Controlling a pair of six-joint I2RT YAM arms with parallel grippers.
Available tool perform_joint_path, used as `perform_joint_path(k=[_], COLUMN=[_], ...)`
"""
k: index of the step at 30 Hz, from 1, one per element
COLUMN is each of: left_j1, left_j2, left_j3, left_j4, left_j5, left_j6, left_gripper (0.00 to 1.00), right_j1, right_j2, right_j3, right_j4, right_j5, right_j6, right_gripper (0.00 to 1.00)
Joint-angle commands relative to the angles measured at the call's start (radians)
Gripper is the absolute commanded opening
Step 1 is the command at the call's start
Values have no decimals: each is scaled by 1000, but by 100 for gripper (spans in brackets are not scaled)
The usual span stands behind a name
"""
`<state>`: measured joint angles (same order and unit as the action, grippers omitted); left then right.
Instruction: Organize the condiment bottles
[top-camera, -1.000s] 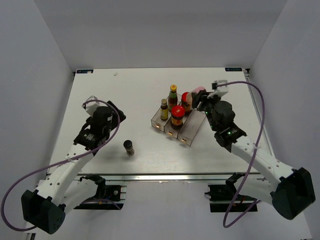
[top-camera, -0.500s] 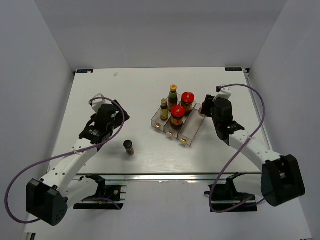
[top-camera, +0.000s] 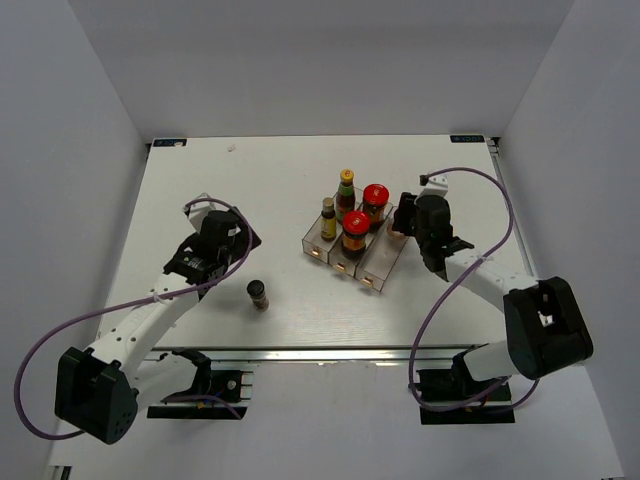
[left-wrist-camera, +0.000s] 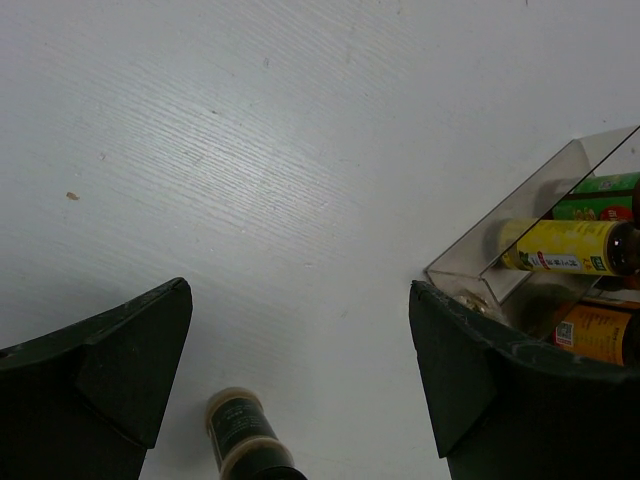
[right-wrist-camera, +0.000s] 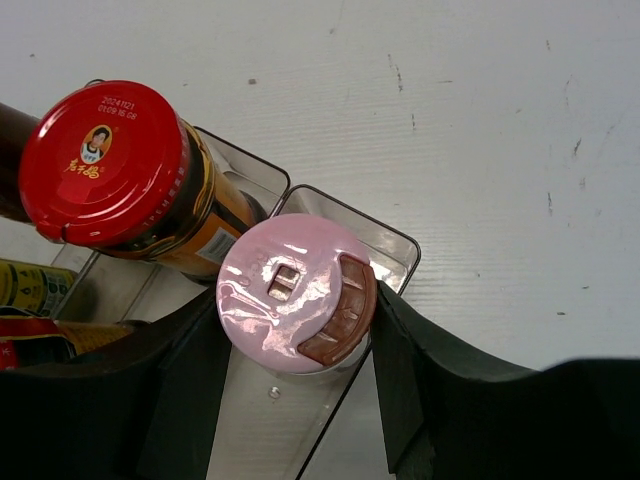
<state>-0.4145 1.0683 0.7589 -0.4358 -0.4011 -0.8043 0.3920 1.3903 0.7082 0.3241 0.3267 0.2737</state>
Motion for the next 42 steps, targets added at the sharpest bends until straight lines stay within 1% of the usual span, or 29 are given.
perform_joint_path(k=[1, 3, 9, 12, 13, 14, 15, 16, 17, 18, 19, 22, 23, 26, 29, 32, 34, 35, 38, 42], left_j1=[-4, -4, -4, -4, -4, -4, -4, -4, -4, -4, -4, -4, -4, -4, -4, -4, -4, -4, -7, -30], left_j2=[-13, -24, -31, -31, -31, -31, -31, -31, -31, -33, -31, -25, -28, -42, -53, -42, -10, -1, 18, 18], left_j3=[-9, -7, 2, 0, 0, -1, -1, -3, -6, -7, -4, 11, 11, 19, 46, 56, 62, 62, 56, 57], left_j4=[-4, -7, -47, -66, -67, -78, -81, -86, -80, -77, -81, -122, -138, -184, -248, -285, -307, -316, -314, -301], left_j5=[13, 13, 15, 34, 42, 51, 70, 82, 97, 141, 165, 209, 212, 222, 209, 222, 251, 295, 353, 381], left_j6=[-4, -6, -18, -26, -26, -27, -26, -23, -16, 5, 13, 28, 28, 27, 40, 92, 114, 131, 148, 159], left_gripper=[98, 98, 98, 98, 98, 98, 98, 98, 98, 98, 98, 98, 98, 98, 98, 98, 98, 98, 98, 98], right_j1=[-7, -7, -7, -5, -5, -5, -5, -7, -7, -7, -5, -7, -5, -7, -7, -7, -5, -7, -5, -7], right_j2=[16, 30, 81, 104, 107, 107, 105, 104, 99, 90, 87, 67, 59, 26, -48, -124, -164, -204, -276, -338], right_j3=[51, 45, 31, 31, 31, 31, 30, 27, 25, 22, 22, 24, 19, 13, 2, -19, -47, -56, -95, -127], right_j4=[56, 55, 70, 75, 75, 73, 76, 79, 81, 82, 81, 63, 61, 53, 55, 62, 64, 63, 56, 36], right_j5=[21, 34, 32, 28, 31, 34, 32, 26, 25, 23, 15, 12, 9, -11, -2, 12, 49, 64, 115, 156], right_j6=[27, 33, 62, 74, 78, 82, 85, 84, 82, 79, 76, 67, 62, 45, 27, 18, 21, 27, 24, 16], right_gripper=[29, 30, 42, 44, 46, 53, 55, 61, 65, 68, 75, 87, 89, 89, 89, 89, 90, 89, 89, 89])
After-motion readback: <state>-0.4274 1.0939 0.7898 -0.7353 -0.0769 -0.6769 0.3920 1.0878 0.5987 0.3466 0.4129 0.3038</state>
